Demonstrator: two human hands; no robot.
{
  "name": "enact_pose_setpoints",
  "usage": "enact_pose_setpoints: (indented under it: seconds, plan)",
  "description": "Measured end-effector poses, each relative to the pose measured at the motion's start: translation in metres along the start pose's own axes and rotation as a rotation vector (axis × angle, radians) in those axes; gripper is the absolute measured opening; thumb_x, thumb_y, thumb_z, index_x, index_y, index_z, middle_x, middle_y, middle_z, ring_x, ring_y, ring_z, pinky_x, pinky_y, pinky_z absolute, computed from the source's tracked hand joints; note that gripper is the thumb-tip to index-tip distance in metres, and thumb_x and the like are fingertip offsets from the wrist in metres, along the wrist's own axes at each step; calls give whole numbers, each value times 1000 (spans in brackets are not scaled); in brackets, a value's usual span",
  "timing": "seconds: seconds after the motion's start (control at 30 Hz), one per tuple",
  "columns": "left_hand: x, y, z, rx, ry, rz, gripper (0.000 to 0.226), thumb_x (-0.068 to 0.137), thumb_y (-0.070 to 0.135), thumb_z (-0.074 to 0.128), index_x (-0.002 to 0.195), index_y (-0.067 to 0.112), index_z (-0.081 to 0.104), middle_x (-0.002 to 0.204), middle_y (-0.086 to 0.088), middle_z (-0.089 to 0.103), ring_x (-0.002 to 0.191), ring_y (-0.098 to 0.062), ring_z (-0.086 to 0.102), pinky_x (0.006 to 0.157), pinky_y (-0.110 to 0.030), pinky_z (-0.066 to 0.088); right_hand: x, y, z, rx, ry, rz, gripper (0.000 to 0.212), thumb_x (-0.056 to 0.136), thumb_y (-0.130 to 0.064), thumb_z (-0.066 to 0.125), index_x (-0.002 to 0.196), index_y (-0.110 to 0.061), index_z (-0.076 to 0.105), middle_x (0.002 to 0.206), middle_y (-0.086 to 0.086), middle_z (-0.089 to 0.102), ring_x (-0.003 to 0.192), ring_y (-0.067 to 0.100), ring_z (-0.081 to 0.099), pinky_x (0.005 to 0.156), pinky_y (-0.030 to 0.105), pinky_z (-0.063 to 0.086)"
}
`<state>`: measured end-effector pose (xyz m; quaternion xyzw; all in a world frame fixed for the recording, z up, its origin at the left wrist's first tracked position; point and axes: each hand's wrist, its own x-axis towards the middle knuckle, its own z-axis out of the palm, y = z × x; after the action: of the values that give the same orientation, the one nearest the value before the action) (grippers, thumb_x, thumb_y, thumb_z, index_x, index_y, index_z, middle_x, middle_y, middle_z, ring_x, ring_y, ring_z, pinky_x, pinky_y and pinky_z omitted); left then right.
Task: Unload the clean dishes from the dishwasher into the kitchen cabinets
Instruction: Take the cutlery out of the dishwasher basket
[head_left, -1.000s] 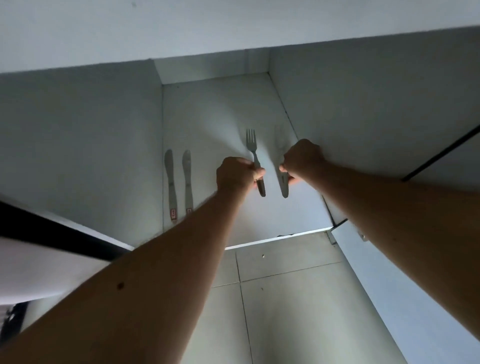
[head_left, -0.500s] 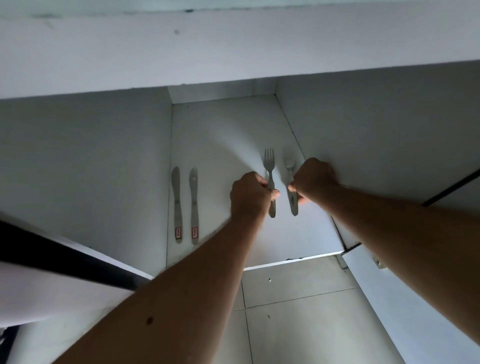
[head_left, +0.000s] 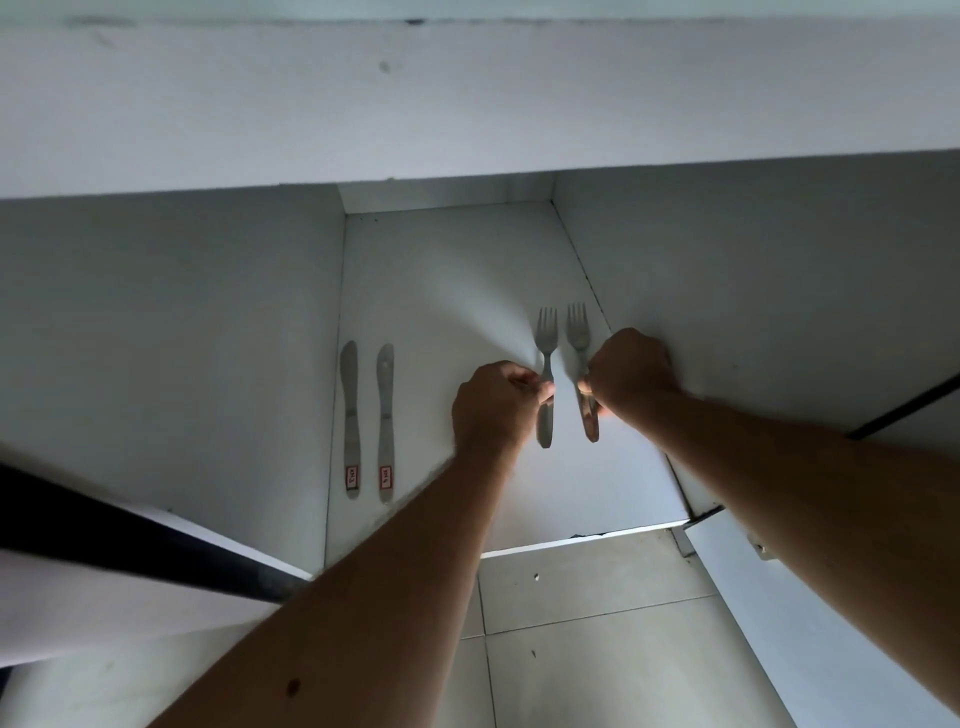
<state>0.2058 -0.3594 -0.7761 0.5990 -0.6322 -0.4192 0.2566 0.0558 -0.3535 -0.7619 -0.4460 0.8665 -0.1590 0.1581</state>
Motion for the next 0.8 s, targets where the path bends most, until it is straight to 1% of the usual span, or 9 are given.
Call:
enact_pose_setpoints:
  seconds: [0.1,0.23,0.33,0.37,0.43,0.5,0.6,0.67,0.8]
  plan:
    - [0,-2,1,-29,-8,14,19,74,42,72,79,24,73,68,16,72,68,-7,68,77,-29,56,2,-1,-2,68,16,43,20,96,-21,52,100,-13,71,108,3,67,111,22,63,72,25,35]
    - [0,-6,2,-64,-33,47,21,72,42,70,84,25,72,69,17,72,72,-5,70,81,-30,56,-3,-4,-7,-71,-57,-5,17,92,-20,56,90,-13,70,101,4,69,104,22,66,62,19,31]
    - [0,-11,3,-103,-51,63,32,65,48,67,88,27,73,71,16,73,74,-5,71,81,-32,57,-5,-10,-15,-263,-63,-36,14,84,-15,61,70,-12,60,74,4,60,93,25,69,59,21,36]
    - [1,-12,3,-117,-59,69,34,64,49,67,89,28,74,72,16,73,75,-5,71,80,-33,58,-8,-11,-16,-242,-51,-20,16,81,-14,62,66,-10,58,68,4,58,88,26,69,58,22,41]
    - [0,-13,3,-123,-70,84,30,66,46,69,90,29,75,73,17,73,74,-4,71,79,-32,58,-11,-14,-18,-180,-36,7,12,78,-15,64,71,-6,65,73,8,68,80,26,70,67,26,54]
    - [-2,-13,1,-116,-60,102,25,69,42,71,90,29,76,72,17,73,72,-4,70,78,-32,58,-12,-13,-14,-171,-38,6,13,77,-17,67,79,-5,72,78,10,73,79,25,72,75,31,59]
    - [-2,-13,-1,-123,-66,103,25,69,38,74,91,27,77,73,16,74,72,-4,70,79,-32,59,-13,-9,-11,-145,-62,-8,15,82,-18,65,85,-6,73,86,12,73,85,25,73,78,33,59]
    - [-2,-12,-1,-137,-87,100,28,66,40,72,91,28,76,74,16,74,74,-4,71,79,-33,59,-14,-7,-13,-59,-98,29,17,87,-19,63,91,-4,70,93,17,70,89,32,70,81,37,59]
    - [-3,-12,-4,-102,-98,111,34,64,36,79,97,27,77,78,15,75,78,0,70,83,-27,57,-16,-4,-17,-11,-109,62,13,91,-18,61,81,-8,59,96,20,68,91,35,68,82,39,58]
